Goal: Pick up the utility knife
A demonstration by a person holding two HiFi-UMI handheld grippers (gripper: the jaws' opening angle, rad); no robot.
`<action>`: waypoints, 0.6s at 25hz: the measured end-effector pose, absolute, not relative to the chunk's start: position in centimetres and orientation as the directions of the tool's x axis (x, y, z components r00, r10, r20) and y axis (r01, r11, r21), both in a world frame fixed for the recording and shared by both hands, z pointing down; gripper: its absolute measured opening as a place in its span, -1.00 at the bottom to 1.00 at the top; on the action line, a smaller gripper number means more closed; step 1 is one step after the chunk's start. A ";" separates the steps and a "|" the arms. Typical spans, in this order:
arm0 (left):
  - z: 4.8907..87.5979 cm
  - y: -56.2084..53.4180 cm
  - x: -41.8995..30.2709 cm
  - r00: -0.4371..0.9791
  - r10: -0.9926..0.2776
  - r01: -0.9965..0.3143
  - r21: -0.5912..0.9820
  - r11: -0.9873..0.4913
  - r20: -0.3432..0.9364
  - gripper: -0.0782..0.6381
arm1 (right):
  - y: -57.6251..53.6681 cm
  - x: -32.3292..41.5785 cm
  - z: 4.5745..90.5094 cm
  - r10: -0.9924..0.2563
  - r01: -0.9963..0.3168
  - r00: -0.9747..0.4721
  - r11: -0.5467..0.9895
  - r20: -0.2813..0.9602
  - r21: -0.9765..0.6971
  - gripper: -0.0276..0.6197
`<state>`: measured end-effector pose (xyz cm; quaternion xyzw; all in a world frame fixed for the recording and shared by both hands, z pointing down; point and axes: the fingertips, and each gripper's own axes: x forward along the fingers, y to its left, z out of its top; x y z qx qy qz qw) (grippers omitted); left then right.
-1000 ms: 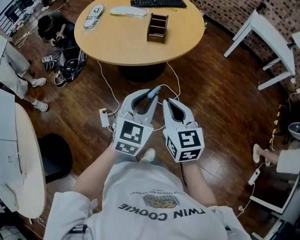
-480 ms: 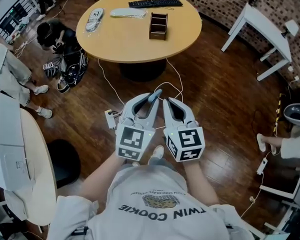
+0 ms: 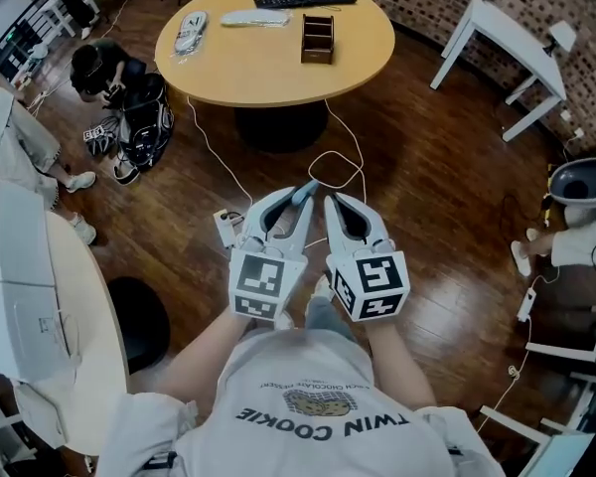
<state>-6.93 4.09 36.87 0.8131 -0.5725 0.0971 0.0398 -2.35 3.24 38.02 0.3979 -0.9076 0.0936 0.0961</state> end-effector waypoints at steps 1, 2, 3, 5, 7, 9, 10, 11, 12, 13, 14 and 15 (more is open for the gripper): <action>36.8 4.6 -6.9 0.330 -0.922 -0.937 -0.047 -0.346 0.204 -0.58 | 3.8 -2.3 38.0 -0.706 -0.743 -0.662 0.663 0.250 -0.094 -0.91; 36.8 5.2 -6.8 0.335 -0.920 -0.935 -0.046 -0.351 0.203 -0.58 | 4.3 -2.2 37.9 -0.709 -0.745 -0.659 0.660 0.252 -0.094 -0.91; 36.7 5.7 -6.8 0.341 -0.918 -0.933 -0.045 -0.356 0.201 -0.58 | 4.9 -2.1 37.9 -0.711 -0.748 -0.656 0.657 0.253 -0.093 -0.91; 36.6 6.7 -6.7 0.350 -0.916 -0.930 -0.042 -0.364 0.195 -0.58 | 6.0 -2.0 37.9 -0.717 -0.754 -0.648 0.651 0.255 -0.086 -0.91; 36.5 7.6 -6.8 0.357 -0.915 -0.928 -0.040 -0.370 0.187 -0.58 | 7.0 -2.2 38.0 -0.721 -0.758 -0.644 0.648 0.255 -0.081 -0.91; 36.5 8.4 -7.0 0.361 -0.915 -0.927 -0.039 -0.373 0.180 -0.58 | 7.9 -2.5 38.1 -0.723 -0.759 -0.642 0.647 0.255 -0.078 -0.91; 36.5 8.7 -7.0 0.363 -0.915 -0.926 -0.038 -0.375 0.178 -0.58 | 8.2 -2.6 38.2 -0.723 -0.759 -0.642 0.646 0.255 -0.078 -0.91; 36.6 8.9 -7.0 0.364 -0.914 -0.926 -0.037 -0.376 0.177 -0.58 | 8.6 -2.6 38.2 -0.723 -0.759 -0.642 0.646 0.256 -0.077 -0.91; 36.6 9.1 -6.9 0.366 -0.914 -0.925 -0.036 -0.378 0.177 -0.58 | 8.8 -2.7 38.3 -0.723 -0.759 -0.641 0.646 0.257 -0.076 -0.91; 36.6 9.3 -6.9 0.368 -0.913 -0.924 -0.036 -0.380 0.176 -0.58 | 9.0 -2.7 38.3 -0.723 -0.759 -0.641 0.646 0.257 -0.075 -0.91; 36.6 9.5 -6.8 0.370 -0.912 -0.924 -0.035 -0.381 0.175 -0.58 | 9.3 -2.6 38.3 -0.724 -0.760 -0.640 0.646 0.258 -0.074 -0.91; 36.6 9.7 -6.7 0.372 -0.912 -0.923 -0.035 -0.383 0.174 -0.58 | 9.5 -2.6 38.3 -0.724 -0.760 -0.640 0.646 0.258 -0.073 -0.91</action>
